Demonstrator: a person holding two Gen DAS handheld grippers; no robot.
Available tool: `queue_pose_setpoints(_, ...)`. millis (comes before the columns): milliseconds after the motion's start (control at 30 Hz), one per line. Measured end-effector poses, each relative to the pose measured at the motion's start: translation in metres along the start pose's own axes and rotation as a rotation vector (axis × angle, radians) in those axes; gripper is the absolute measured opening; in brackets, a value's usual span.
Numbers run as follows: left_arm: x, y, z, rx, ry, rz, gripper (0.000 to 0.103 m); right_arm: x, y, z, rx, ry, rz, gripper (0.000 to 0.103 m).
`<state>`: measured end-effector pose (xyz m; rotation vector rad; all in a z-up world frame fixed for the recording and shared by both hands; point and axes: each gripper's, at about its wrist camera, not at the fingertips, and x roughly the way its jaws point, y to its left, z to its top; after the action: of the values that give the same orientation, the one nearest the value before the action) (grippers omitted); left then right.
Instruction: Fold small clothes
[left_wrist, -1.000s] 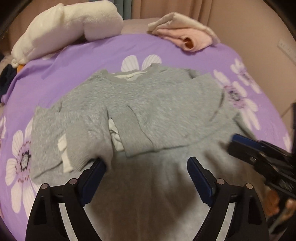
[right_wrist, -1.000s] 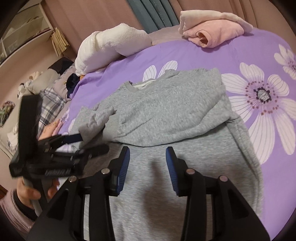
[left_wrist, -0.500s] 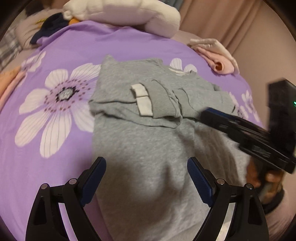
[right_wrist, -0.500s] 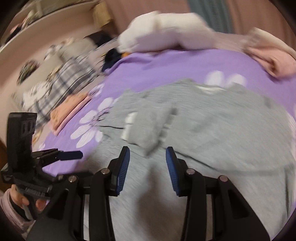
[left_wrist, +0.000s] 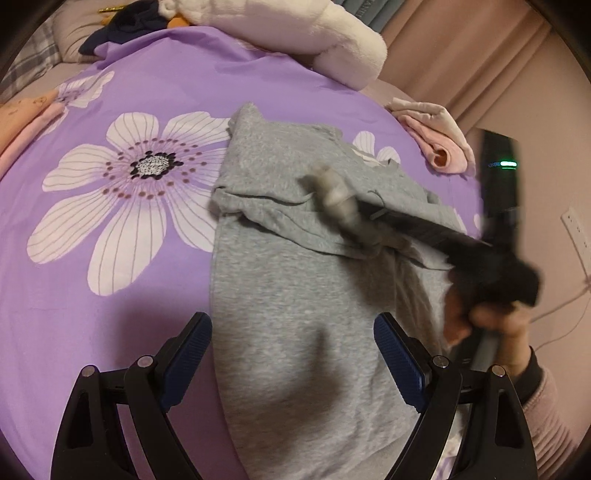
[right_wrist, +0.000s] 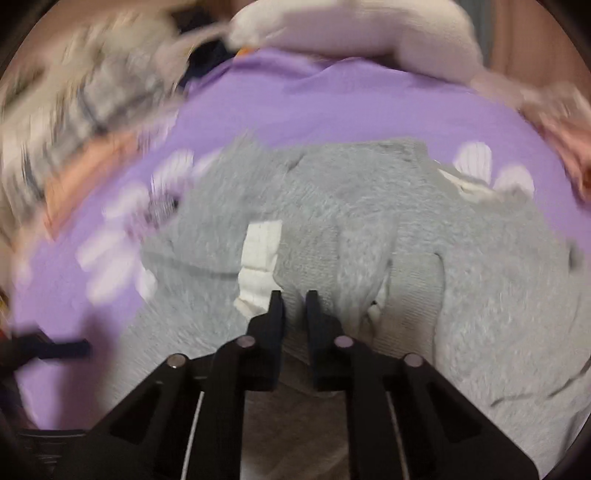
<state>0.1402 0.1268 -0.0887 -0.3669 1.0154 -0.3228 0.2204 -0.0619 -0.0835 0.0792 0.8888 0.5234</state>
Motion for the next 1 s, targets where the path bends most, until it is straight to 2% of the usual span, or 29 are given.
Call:
queue_pose_setpoints(33, 0.000, 0.001, 0.000, -0.004, 0.000, -0.003, 0.089, -0.015, -0.017, 0.000, 0.089, -0.053, 0.047, 0.009)
queue_pose_setpoints(133, -0.001, 0.004, -0.003, -0.006, 0.003, 0.000, 0.089, -0.041, -0.059, -0.010, 0.290, -0.140, 0.098, 0.008)
queue_pose_setpoints(233, -0.001, 0.006, -0.005, -0.007, 0.008, 0.011, 0.089, -0.051, -0.108, -0.033, 0.494, -0.170, 0.141, 0.016)
queue_pose_setpoints(300, -0.001, 0.008, -0.005, -0.009, 0.011, 0.011, 0.089, -0.046, -0.132, -0.048, 0.629, -0.153, 0.220, 0.039)
queue_pose_setpoints(367, 0.000, 0.008, -0.007, -0.011, 0.016, 0.015, 0.089, -0.045, -0.141, -0.057, 0.700, -0.167, 0.285, 0.048)
queue_pose_setpoints(567, -0.001, 0.010, -0.010, -0.011, 0.026, 0.030, 0.089, -0.052, -0.158, -0.070, 0.871, -0.242, 0.388, 0.051)
queue_pose_setpoints(633, -0.002, 0.009, -0.010, -0.008, 0.024, 0.032, 0.089, -0.054, -0.158, -0.071, 0.875, -0.246, 0.383, 0.051)
queue_pose_setpoints(733, -0.001, 0.010, -0.010, -0.015, 0.023, 0.029, 0.089, -0.043, -0.144, -0.061, 0.786, -0.142, 0.291, 0.051)
queue_pose_setpoints(767, 0.000, 0.011, -0.011, -0.019, 0.025, 0.029, 0.089, -0.038, -0.137, -0.057, 0.743, -0.106, 0.259, 0.047)
queue_pose_setpoints(800, 0.001, 0.011, -0.011, -0.022, 0.029, 0.029, 0.089, -0.033, -0.130, -0.052, 0.703, -0.081, 0.226, 0.034)
queue_pose_setpoints(867, 0.003, 0.011, -0.011, -0.024, 0.037, 0.030, 0.089, -0.031, -0.119, -0.043, 0.636, -0.074, 0.179, 0.016)
queue_pose_setpoints(900, 0.004, 0.012, -0.011, -0.021, 0.041, 0.033, 0.089, -0.033, -0.112, -0.037, 0.594, -0.091, 0.155, 0.011)
queue_pose_setpoints(1000, 0.005, 0.012, -0.011, -0.014, 0.045, 0.040, 0.089, -0.050, -0.099, -0.022, 0.512, -0.165, 0.148, 0.008)
